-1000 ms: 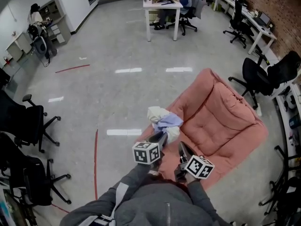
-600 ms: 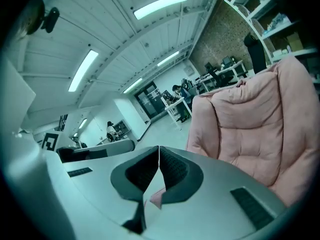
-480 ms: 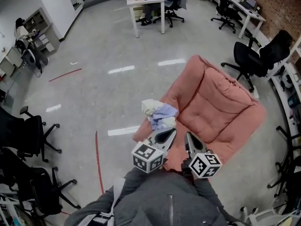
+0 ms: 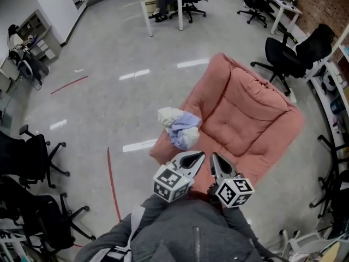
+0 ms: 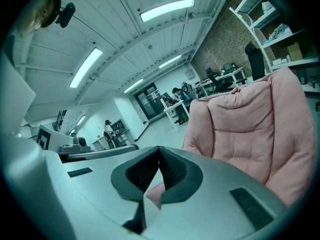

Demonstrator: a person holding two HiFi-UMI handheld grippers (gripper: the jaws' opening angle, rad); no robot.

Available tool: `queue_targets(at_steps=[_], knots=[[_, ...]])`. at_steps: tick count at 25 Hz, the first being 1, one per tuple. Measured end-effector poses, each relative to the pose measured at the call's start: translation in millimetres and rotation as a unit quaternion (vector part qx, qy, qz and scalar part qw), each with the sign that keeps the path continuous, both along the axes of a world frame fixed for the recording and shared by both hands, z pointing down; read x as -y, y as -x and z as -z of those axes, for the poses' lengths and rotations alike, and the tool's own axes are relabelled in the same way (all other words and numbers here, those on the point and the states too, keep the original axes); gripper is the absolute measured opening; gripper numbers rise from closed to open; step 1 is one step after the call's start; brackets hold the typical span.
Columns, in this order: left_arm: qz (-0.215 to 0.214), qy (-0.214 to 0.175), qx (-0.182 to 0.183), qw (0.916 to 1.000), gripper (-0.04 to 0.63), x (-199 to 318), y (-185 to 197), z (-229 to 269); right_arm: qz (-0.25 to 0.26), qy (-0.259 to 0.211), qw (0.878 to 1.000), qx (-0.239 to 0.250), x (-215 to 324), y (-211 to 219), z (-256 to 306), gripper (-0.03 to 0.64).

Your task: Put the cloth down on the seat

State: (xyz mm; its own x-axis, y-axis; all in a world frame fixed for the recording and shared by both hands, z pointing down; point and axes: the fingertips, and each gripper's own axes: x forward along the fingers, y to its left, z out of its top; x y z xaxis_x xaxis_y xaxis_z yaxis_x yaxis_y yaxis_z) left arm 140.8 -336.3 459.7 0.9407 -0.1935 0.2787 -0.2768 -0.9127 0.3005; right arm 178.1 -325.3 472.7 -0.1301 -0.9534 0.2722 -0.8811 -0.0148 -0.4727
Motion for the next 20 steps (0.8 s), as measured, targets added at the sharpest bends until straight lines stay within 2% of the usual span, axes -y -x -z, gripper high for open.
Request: queue_targets(at_steps=[6, 20], knots=[[0.000, 0.004, 0.006, 1.0000, 0.008, -5, -1, -2, -0.005, 0.014, 1.000, 0.004, -10, -2, -5, 0.011], [0.017, 0.012, 0.034, 0.9992, 0.008, -3, 6, -13, 0.025, 0.037, 0.999, 0.021, -9, 9, -15, 0.011]])
